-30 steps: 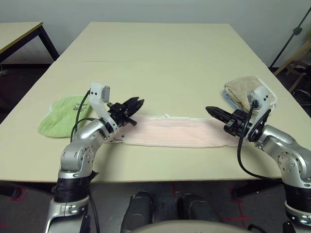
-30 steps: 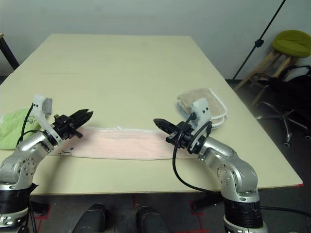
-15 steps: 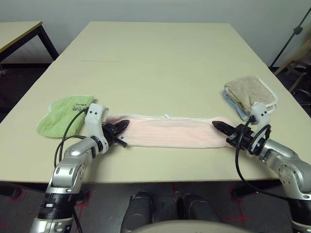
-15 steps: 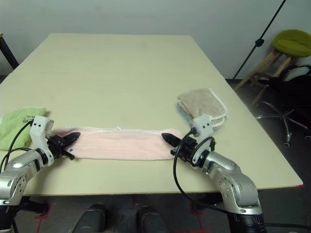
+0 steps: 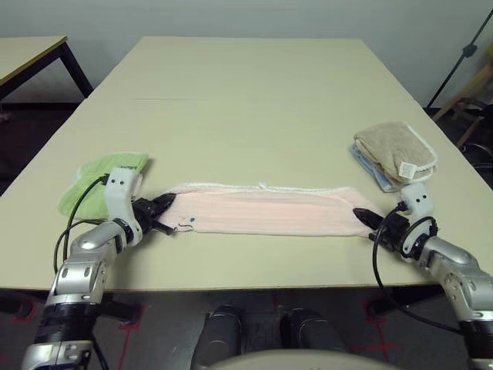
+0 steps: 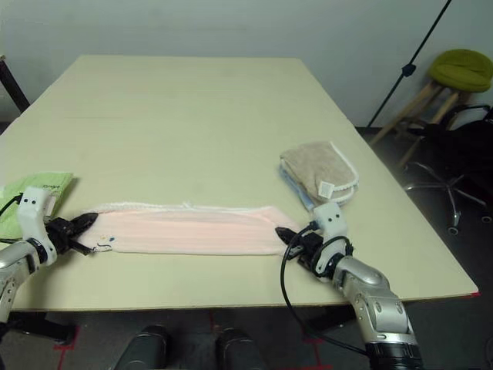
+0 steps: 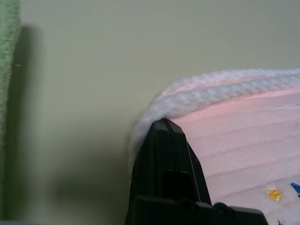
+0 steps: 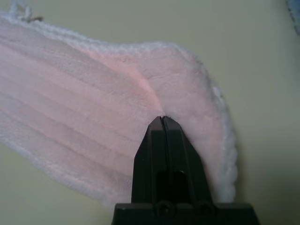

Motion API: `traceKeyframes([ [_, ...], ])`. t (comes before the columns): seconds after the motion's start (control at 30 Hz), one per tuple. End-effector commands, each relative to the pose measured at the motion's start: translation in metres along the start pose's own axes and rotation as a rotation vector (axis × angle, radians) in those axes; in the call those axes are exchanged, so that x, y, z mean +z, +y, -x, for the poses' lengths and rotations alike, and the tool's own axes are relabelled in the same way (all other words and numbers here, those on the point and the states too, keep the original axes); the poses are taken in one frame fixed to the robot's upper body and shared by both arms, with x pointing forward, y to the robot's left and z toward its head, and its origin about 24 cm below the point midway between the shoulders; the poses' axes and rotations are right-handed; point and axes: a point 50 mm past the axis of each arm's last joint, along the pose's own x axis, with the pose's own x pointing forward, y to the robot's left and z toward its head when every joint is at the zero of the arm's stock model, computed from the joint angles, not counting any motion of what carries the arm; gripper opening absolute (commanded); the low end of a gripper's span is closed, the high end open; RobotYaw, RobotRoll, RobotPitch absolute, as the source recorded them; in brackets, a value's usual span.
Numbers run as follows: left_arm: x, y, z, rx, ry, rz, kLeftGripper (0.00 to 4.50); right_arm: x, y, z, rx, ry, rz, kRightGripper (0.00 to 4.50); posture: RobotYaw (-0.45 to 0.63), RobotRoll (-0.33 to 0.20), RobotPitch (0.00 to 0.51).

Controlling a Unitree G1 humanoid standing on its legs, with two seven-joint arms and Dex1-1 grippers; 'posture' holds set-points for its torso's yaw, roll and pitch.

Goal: Fold the towel and set it aside.

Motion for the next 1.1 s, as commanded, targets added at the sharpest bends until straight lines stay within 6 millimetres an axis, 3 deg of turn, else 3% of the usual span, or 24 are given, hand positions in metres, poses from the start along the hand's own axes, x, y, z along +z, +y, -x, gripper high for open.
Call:
traceKeyframes([
  [0.03, 0.01, 0.005, 0.002, -0.001, -0.07, -0.025, 0.21, 0.012, 0.005, 0.014, 0.046, -0.129, -0.238, 0.18, 0.07, 0.0, 0.082],
  [0.17, 0.03, 0.007, 0.005, -0.044, -0.193, -0.047, 1.23, 0.018, 0.007, 0.039, 0.033, -0.194, -0.445, 1.26, 0.07, 0.0, 0.088],
  [0.4, 0.063, 0.004, 0.014, -0.281, -0.275, -0.112, 3.7, 0.012, 0.018, 0.079, 0.0, -0.117, -0.642, 3.93, 0.06, 0.0, 0.106],
  [0.47, 0.071, 0.004, 0.016, -0.347, -0.273, -0.13, 4.4, 0.014, 0.023, 0.086, 0.003, -0.098, -0.693, 4.5, 0.06, 0.0, 0.112],
  [0.6, 0.084, 0.001, 0.02, -0.467, -0.264, -0.152, 4.46, 0.018, 0.031, 0.086, -0.016, -0.037, -0.791, 4.5, 0.05, 0.0, 0.119],
  [0.83, 0.09, -0.009, 0.031, -0.657, -0.237, -0.168, 4.46, 0.008, 0.032, 0.072, -0.096, 0.099, -0.834, 4.5, 0.06, 0.0, 0.116],
  [1.07, 0.084, -0.012, 0.039, -0.701, -0.195, -0.179, 4.46, 0.005, 0.031, 0.035, -0.111, 0.063, -0.907, 4.5, 0.08, 0.0, 0.107],
  [1.1, 0.083, -0.012, 0.04, -0.699, -0.198, -0.179, 4.49, 0.004, 0.032, 0.031, -0.109, 0.058, -0.919, 4.32, 0.09, 0.0, 0.105],
])
